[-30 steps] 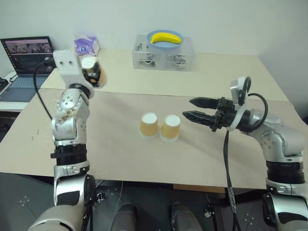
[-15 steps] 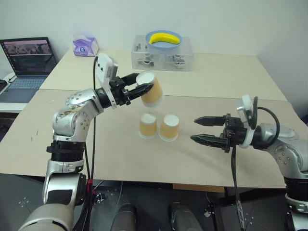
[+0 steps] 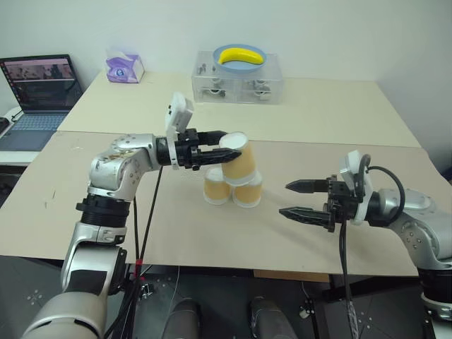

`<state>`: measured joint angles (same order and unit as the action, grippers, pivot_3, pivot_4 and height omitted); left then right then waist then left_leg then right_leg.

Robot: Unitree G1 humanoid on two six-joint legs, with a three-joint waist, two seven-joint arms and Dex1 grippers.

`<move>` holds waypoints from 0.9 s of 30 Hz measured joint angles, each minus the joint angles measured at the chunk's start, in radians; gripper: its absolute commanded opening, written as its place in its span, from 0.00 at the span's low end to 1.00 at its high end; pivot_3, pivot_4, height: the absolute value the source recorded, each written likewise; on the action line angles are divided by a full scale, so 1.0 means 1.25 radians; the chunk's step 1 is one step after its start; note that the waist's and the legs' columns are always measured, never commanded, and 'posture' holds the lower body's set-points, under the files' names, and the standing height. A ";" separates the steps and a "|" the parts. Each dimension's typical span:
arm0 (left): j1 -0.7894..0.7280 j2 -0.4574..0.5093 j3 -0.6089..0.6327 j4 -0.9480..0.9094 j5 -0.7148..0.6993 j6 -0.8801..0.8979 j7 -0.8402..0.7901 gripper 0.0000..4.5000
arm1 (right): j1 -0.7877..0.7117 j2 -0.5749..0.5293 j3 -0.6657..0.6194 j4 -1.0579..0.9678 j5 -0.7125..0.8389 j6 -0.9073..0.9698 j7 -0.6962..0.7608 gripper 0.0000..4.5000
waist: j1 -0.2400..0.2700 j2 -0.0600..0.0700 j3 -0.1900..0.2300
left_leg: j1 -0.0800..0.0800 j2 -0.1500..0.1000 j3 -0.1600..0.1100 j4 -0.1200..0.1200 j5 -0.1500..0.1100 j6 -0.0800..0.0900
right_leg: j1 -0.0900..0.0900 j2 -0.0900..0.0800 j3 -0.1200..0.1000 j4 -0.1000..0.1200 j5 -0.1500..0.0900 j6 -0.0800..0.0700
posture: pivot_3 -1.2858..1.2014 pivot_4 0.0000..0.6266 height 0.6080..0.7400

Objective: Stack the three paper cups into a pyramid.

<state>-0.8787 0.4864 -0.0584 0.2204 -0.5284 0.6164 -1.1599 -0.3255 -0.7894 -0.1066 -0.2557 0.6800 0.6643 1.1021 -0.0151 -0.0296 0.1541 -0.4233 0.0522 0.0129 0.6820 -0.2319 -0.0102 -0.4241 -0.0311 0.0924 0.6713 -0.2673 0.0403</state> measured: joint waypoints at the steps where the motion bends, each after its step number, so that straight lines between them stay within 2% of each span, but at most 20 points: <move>1: -0.008 0.000 -0.001 0.009 0.007 -0.003 -0.001 0.66 | 0.000 0.000 0.000 0.000 0.000 0.000 -0.002 1.00 | 0.000 0.000 0.000 | 0.000 0.000 0.000 0.000 0.000 0.000 | 0.000 0.000 0.000 0.000 0.000 0.000 | 0.52 0.24 0.65; 10: -0.053 -0.014 0.004 0.078 0.040 -0.054 0.010 0.66 | -0.002 0.000 0.000 0.002 0.000 -0.001 -0.007 1.00 | 0.000 0.000 0.000 | 0.000 0.000 0.000 0.000 0.000 0.000 | 0.000 0.000 0.000 0.000 0.000 0.000 | 0.52 0.24 0.65; 27: -0.054 -0.014 -0.003 0.082 0.079 -0.076 -0.012 0.66 | -0.007 0.000 0.000 0.007 0.000 -0.001 -0.017 1.00 | 0.000 0.000 0.000 | 0.000 0.000 0.000 0.000 0.000 0.000 | 0.000 0.000 0.000 0.000 0.000 0.000 | 0.52 0.24 0.65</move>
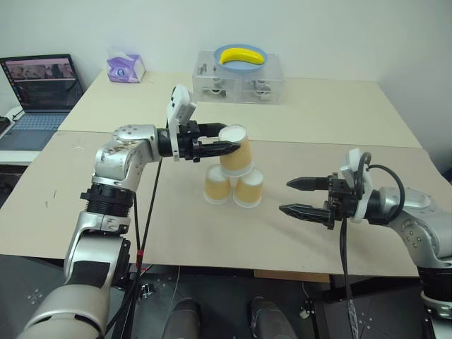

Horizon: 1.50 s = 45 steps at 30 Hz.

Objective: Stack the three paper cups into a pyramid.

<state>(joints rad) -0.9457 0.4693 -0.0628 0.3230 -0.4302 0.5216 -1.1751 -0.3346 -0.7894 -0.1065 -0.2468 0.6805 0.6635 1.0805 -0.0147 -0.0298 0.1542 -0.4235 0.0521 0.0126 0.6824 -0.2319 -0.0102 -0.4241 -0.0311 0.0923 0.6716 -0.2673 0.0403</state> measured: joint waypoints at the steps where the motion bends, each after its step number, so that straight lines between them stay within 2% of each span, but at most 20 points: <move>1: 0.002 0.000 0.000 0.000 0.000 0.000 -0.003 0.66 | 0.000 0.000 0.000 0.000 0.000 0.000 -0.001 1.00 | 0.000 0.000 0.000 | 0.000 0.000 0.000 0.000 0.000 0.000 | 0.000 0.000 0.000 0.000 0.000 0.000 | 0.52 0.24 0.65; 2: 0.002 -0.001 -0.001 0.000 0.001 0.000 -0.005 0.66 | 0.000 0.000 0.000 0.000 0.000 0.000 -0.002 1.00 | 0.000 0.000 0.000 | 0.000 0.000 0.000 0.000 0.000 0.000 | 0.000 0.000 0.000 0.000 0.000 0.000 | 0.52 0.24 0.65; 4: 0.002 -0.001 -0.002 0.000 0.002 0.000 -0.011 0.79 | 0.000 0.000 0.000 0.000 0.000 0.000 -0.003 1.00 | 0.000 0.000 0.000 | 0.000 0.000 0.000 0.000 0.000 0.000 | 0.000 0.000 0.000 0.000 0.000 0.000 | 0.52 0.24 0.65; 5: 0.002 -0.001 -0.003 0.000 0.002 0.000 -0.013 0.81 | 0.000 0.000 0.000 0.000 0.000 0.000 -0.003 1.00 | 0.000 0.000 0.000 | 0.000 0.000 0.000 0.000 0.000 0.000 | 0.000 0.000 0.000 0.000 0.000 0.000 | 0.52 0.24 0.65; 7: 0.002 -0.001 -0.003 0.000 0.001 0.002 -0.017 0.98 | 0.000 0.000 0.000 0.000 0.000 0.000 -0.006 1.00 | 0.000 0.000 0.000 | 0.000 0.000 0.000 0.000 0.000 0.000 | 0.000 0.000 0.000 0.000 0.000 0.000 | 0.52 0.24 0.65; 17: 0.002 -0.019 0.010 0.000 0.002 0.002 0.006 0.99 | 0.000 0.000 0.000 0.007 0.001 0.000 -0.013 1.00 | 0.000 0.000 0.000 | 0.000 0.000 0.000 0.000 0.000 0.000 | 0.000 0.000 0.000 0.000 0.000 0.000 | 0.52 0.24 0.65; 20: -0.008 -0.047 0.054 0.004 -0.035 0.033 0.048 0.99 | -0.001 0.000 0.000 0.016 0.002 0.000 -0.012 1.00 | 0.000 0.000 0.000 | 0.000 0.000 0.000 0.001 0.000 0.000 | 0.000 0.000 0.000 0.001 0.000 0.000 | 0.52 0.24 0.65; 24: -0.092 -0.091 0.175 0.035 -0.103 0.061 0.174 0.99 | -0.006 0.001 0.000 0.018 0.003 0.000 -0.011 1.00 | -0.001 0.000 0.000 | 0.000 0.000 -0.001 0.001 0.000 0.000 | 0.000 0.000 0.000 0.001 0.000 0.000 | 0.52 0.24 0.65; 29: -0.108 -0.097 0.222 0.036 -0.128 0.073 0.231 0.99 | -0.006 0.001 0.000 0.019 0.002 -0.001 -0.012 1.00 | -0.001 0.000 0.000 | 0.000 0.000 -0.001 0.001 0.000 0.000 | 0.000 0.000 0.000 0.001 0.000 0.000 | 0.52 0.24 0.65; 33: -0.006 -0.082 0.275 -0.081 -0.104 0.087 0.426 0.99 | -0.014 0.028 -0.026 0.066 -0.039 -0.041 -0.079 1.00 | -0.008 0.000 0.000 | 0.001 0.000 -0.001 0.001 0.000 0.000 | 0.000 0.000 0.001 0.003 0.000 0.000 | 0.52 0.24 0.65; 38: 0.194 -0.083 0.350 -0.211 -0.039 0.160 0.700 0.99 | -0.053 0.108 -0.129 0.135 -0.097 -0.094 -0.288 1.00 | -0.003 0.000 0.000 | 0.001 -0.001 0.000 0.001 0.000 0.000 | -0.001 -0.002 0.001 0.005 0.000 0.000 | 0.52 0.24 0.65; 42: 0.319 -0.095 0.388 -0.262 0.000 0.162 0.812 0.99 | -0.020 0.164 -0.200 0.148 -0.117 -0.106 -0.414 1.00 | 0.009 -0.001 0.000 | -0.001 -0.002 -0.001 0.001 0.000 0.000 | -0.001 -0.005 -0.001 0.004 0.000 0.000 | 0.52 0.24 0.65; 45: 0.357 -0.100 0.401 -0.282 0.014 0.142 0.851 0.99 | 0.031 0.206 -0.213 0.130 -0.118 -0.106 -0.465 1.00 | 0.018 -0.001 0.000 | -0.001 -0.004 0.000 0.002 0.000 0.000 | -0.001 -0.006 -0.001 0.004 0.000 0.000 | 0.52 0.24 0.65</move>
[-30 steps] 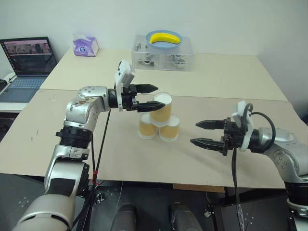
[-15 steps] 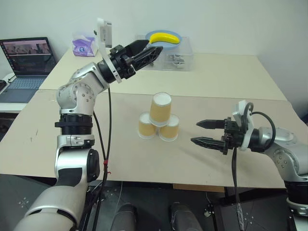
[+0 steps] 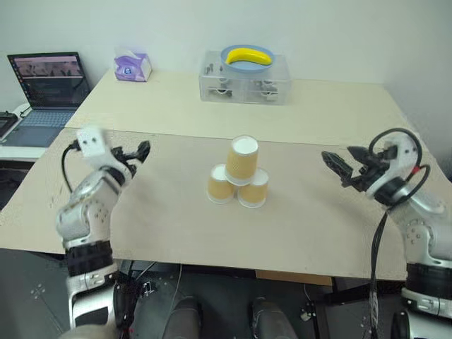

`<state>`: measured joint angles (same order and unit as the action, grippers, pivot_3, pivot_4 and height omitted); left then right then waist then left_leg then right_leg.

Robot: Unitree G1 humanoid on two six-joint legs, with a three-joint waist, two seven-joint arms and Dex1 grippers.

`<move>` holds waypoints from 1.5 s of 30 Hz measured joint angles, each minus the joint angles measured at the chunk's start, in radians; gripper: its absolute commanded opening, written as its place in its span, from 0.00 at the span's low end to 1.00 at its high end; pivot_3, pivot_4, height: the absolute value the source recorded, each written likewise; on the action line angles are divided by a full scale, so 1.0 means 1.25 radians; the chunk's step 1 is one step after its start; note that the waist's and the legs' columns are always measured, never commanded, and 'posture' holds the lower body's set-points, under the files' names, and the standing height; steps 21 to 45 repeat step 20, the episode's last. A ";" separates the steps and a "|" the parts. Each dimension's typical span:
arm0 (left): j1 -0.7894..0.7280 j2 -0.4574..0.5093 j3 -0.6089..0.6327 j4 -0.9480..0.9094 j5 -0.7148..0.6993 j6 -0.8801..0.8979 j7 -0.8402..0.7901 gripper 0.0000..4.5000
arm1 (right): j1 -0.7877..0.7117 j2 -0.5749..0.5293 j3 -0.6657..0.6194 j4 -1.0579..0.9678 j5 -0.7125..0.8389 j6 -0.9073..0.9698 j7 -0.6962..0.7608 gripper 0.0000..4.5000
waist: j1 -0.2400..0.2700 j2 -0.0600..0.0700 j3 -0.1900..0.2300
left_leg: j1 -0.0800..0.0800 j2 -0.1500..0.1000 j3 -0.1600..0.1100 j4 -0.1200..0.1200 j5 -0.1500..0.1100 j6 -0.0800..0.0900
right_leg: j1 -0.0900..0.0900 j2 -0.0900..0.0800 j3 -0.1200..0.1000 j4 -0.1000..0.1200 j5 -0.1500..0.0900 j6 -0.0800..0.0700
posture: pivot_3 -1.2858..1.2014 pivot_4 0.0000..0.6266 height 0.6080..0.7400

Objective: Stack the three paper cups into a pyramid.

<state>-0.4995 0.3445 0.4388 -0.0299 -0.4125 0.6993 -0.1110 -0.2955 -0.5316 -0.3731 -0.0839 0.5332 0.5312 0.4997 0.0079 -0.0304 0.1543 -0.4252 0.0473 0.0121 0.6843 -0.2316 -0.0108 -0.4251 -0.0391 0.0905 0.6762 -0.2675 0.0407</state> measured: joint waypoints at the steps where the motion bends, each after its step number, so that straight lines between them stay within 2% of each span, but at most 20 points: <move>1: 0.006 -0.004 0.006 -0.008 0.002 -0.006 0.012 0.99 | 0.008 0.030 -0.007 -0.014 0.000 -0.001 -0.028 1.00 | 0.000 0.000 0.000 | 0.001 0.000 0.000 0.000 0.000 0.000 | 0.001 0.000 0.000 0.000 0.000 0.000 | 0.52 0.24 0.65; 7: 0.065 -0.015 -0.032 -0.023 0.050 -0.088 0.026 0.99 | 0.037 0.143 -0.026 -0.045 -0.050 -0.068 -0.184 1.00 | -0.006 0.000 0.000 | 0.001 0.000 0.000 0.000 0.000 -0.001 | 0.001 0.000 0.000 0.001 0.000 0.000 | 0.52 0.24 0.65; 13: 0.129 -0.023 -0.107 -0.038 0.101 -0.180 0.004 0.99 | 0.072 0.207 -0.021 -0.051 -0.082 -0.124 -0.247 1.00 | -0.012 0.000 0.000 | 0.001 0.000 0.000 0.000 0.000 -0.001 | 0.001 0.000 0.000 0.001 0.000 0.000 | 0.52 0.24 0.65; 20: 0.199 -0.038 -0.166 -0.058 0.144 -0.257 -0.014 0.99 | 0.078 0.219 -0.001 -0.053 -0.094 -0.129 -0.260 1.00 | -0.018 0.000 0.000 | 0.002 0.000 0.000 0.000 0.000 -0.001 | 0.001 0.001 0.000 0.001 0.000 0.000 | 0.52 0.24 0.65; 45: 0.199 -0.038 -0.166 -0.058 0.144 -0.257 -0.014 0.99 | 0.078 0.219 -0.001 -0.053 -0.094 -0.129 -0.260 1.00 | -0.018 0.000 0.000 | 0.002 0.000 0.000 0.000 0.000 -0.001 | 0.001 0.001 0.000 0.001 0.000 0.000 | 0.52 0.24 0.65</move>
